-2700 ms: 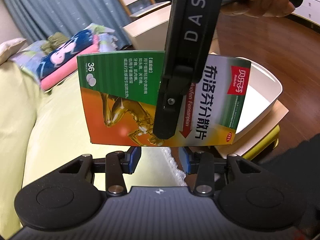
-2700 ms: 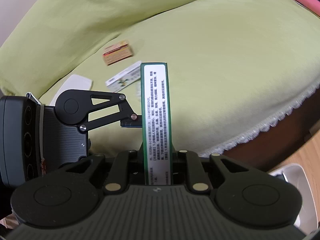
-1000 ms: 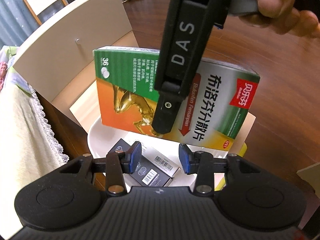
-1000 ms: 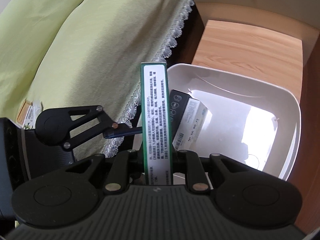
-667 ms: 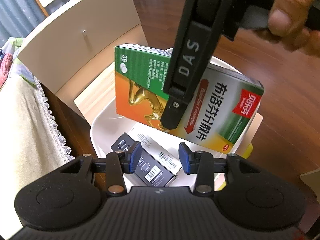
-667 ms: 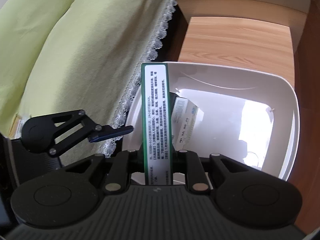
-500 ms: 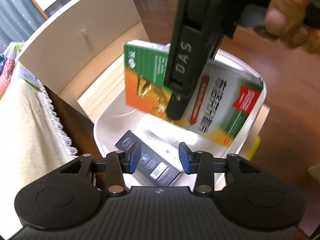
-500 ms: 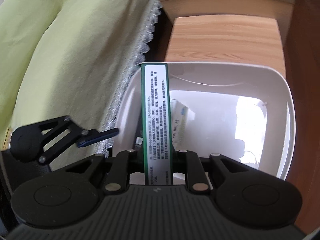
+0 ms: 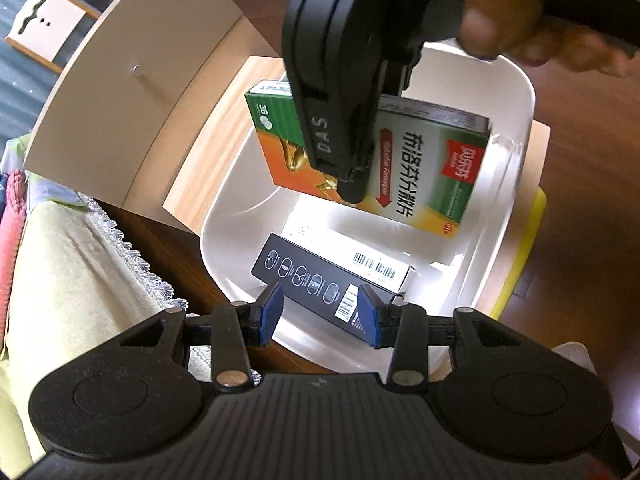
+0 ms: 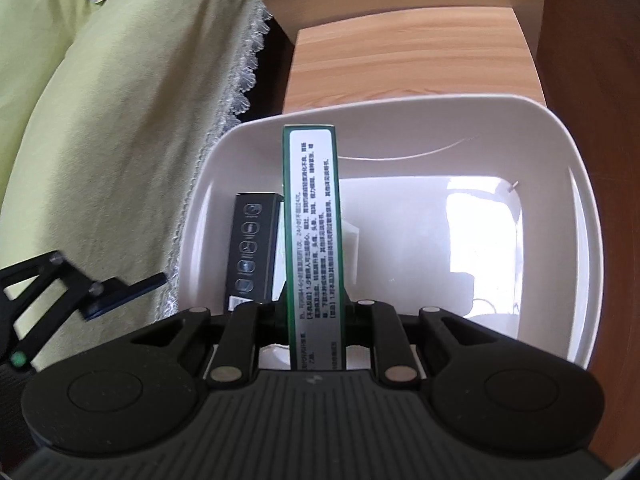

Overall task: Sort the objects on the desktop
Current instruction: 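Lower the green box with the right gripper into the basin beside the other boxes, then open the right gripper to release the green box upright in the basin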

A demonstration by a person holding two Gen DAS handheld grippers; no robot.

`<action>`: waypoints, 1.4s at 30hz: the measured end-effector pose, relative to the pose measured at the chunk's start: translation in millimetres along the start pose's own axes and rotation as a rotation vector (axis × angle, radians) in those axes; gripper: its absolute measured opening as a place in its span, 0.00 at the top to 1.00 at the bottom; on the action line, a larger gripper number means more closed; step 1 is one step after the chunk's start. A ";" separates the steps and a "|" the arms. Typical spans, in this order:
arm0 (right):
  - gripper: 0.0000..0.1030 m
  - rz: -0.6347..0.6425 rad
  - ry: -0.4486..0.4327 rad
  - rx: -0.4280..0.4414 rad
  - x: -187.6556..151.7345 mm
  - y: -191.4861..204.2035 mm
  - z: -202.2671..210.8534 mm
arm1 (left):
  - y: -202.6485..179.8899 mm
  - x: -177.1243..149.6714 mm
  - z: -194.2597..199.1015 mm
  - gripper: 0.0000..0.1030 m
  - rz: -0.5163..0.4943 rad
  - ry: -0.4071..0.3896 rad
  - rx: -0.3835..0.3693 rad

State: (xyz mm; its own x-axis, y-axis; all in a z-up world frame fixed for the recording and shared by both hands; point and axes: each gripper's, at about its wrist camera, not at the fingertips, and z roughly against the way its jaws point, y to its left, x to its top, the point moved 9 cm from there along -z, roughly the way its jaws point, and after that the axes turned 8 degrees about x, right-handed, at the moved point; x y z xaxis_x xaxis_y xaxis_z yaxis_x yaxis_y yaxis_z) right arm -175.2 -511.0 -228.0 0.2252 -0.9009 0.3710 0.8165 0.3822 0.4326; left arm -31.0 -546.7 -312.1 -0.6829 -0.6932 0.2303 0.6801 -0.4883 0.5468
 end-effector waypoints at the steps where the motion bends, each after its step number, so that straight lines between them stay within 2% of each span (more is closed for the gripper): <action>1: 0.85 -0.007 0.000 -0.005 0.2 -2.1 -2.5 | 0.4 -1.6 1.1 0.53 -0.003 0.002 0.000; 10: 0.85 -0.087 0.008 -0.038 1.8 -21.6 -39.0 | -5.1 -14.3 17.9 0.53 0.013 0.016 -0.010; 20: 0.85 -0.138 -0.006 -0.060 5.0 -34.9 -60.8 | -6.0 -21.3 22.0 0.53 0.030 0.019 -0.016; 33: 0.82 -0.202 -0.017 -0.046 3.2 -44.4 -73.3 | -7.8 -24.5 20.1 0.53 0.018 0.030 -0.012; 42: 0.81 -0.166 -0.012 -0.036 7.5 -39.6 -72.1 | -9.0 -24.5 22.4 0.53 0.019 0.029 -0.014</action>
State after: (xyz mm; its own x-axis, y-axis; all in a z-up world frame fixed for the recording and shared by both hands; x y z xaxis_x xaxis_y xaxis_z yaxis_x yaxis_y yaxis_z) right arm -167.5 -547.7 -301.6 0.0795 -0.9484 0.3071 0.8605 0.2208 0.4591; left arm -26.4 -513.4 -304.7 -0.6620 -0.7175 0.2168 0.6967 -0.4823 0.5311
